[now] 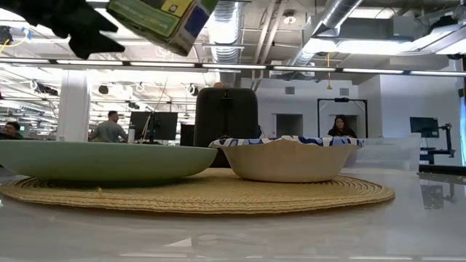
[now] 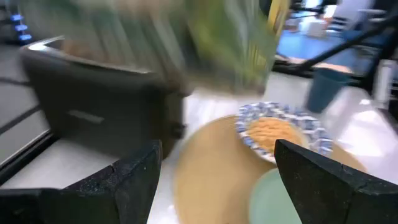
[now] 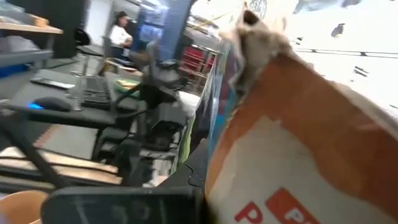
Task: Arrange a breakfast setting
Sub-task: Pour the cereal from the cereal box into a bowl
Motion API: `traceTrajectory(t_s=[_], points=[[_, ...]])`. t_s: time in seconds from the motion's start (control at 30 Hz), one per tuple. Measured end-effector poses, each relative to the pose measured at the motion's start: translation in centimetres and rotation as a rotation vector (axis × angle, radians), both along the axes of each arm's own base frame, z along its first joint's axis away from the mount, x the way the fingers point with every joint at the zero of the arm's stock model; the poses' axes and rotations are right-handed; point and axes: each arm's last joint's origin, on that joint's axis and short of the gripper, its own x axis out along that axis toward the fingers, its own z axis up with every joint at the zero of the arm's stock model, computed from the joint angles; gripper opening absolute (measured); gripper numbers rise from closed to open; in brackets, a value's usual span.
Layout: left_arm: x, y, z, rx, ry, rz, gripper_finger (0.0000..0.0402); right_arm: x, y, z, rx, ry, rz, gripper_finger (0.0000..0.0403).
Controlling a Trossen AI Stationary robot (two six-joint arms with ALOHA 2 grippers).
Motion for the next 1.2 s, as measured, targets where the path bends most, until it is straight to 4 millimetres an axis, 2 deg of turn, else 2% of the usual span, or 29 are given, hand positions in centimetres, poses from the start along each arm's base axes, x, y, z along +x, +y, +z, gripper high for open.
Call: traceTrajectory(t_s=[0.1, 0.3, 0.5, 0.63, 0.93, 1.2], points=[[-0.2, 0.2, -0.2, -0.007, 0.02, 0.06, 0.0295, 0.0, -0.7, 1.2, 0.002, 0.008, -0.031, 0.0062], [-0.1, 0.1, -0.3, -0.021, 0.028, 0.03, 0.0295, 1.0, -3.0, 3.1, 0.009, 0.016, -0.095, 0.0062], [0.2, -0.5, -1.0, -0.098, 0.026, -0.119, 0.0295, 3.8, -5.8, 3.4, 0.069, 0.065, -0.156, 0.0062], [0.6, -0.7, -1.8, -0.075, 0.026, -0.138, 0.0295, 6.1, -7.6, 3.1, 0.102, 0.118, -0.19, 0.0062], [0.7, -1.2, -1.5, -0.021, 0.007, -0.201, 0.0295, 11.6, -10.9, -0.3, 0.177, 0.235, -0.231, 0.0062], [0.7, -1.3, -1.6, -0.011, 0.015, -0.217, 0.0295, 15.4, -11.8, -4.6, 0.21, 0.292, -0.21, 0.0062]])
